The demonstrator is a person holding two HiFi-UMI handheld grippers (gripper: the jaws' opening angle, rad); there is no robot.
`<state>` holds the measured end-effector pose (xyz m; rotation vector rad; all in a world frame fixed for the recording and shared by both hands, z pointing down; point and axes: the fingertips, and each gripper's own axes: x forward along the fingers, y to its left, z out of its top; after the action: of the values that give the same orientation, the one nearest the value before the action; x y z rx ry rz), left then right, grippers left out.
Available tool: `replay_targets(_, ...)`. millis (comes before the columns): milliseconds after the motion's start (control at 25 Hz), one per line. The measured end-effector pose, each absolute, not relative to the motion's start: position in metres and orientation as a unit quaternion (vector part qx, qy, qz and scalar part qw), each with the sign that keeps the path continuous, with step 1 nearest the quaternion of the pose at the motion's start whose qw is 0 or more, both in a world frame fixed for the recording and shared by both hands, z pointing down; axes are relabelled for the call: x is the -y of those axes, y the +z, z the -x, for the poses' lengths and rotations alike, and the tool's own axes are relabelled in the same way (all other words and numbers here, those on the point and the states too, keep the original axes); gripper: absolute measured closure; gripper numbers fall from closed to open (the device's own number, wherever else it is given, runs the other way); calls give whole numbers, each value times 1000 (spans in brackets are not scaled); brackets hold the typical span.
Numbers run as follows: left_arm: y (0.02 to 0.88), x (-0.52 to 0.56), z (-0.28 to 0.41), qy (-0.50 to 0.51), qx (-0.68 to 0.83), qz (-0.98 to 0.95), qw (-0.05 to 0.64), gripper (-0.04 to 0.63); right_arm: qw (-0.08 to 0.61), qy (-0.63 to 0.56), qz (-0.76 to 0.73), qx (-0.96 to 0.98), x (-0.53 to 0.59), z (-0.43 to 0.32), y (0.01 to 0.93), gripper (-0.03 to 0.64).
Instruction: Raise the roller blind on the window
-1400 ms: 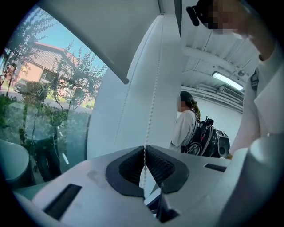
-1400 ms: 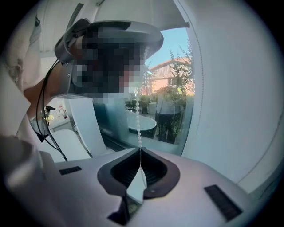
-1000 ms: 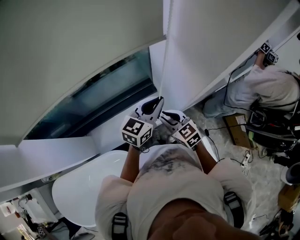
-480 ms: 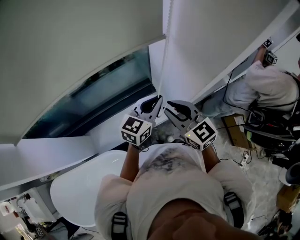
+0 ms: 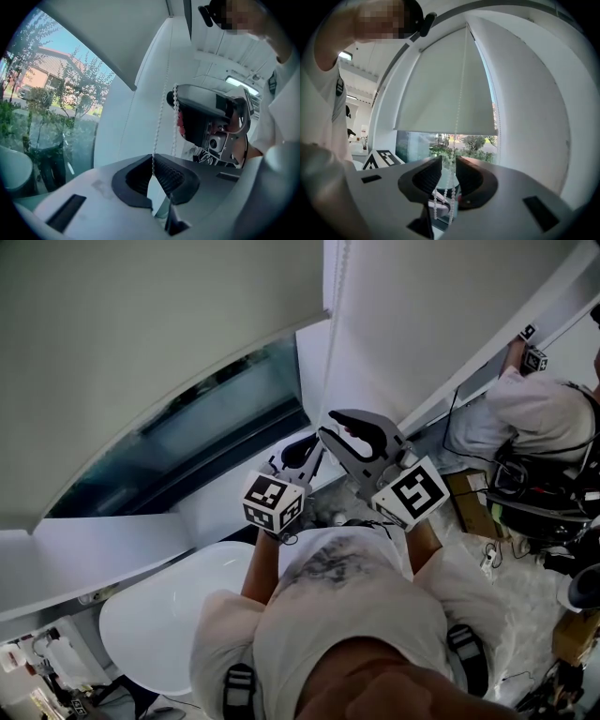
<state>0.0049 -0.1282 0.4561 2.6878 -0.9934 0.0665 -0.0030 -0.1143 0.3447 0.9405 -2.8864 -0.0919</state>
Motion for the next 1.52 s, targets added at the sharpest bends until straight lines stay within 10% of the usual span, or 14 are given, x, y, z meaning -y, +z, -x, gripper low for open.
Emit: replay_targets(1520, 474, 117, -10, 13, 341, -930, 136, 580, -42, 7, -322, 946, 128, 6, 298, 555)
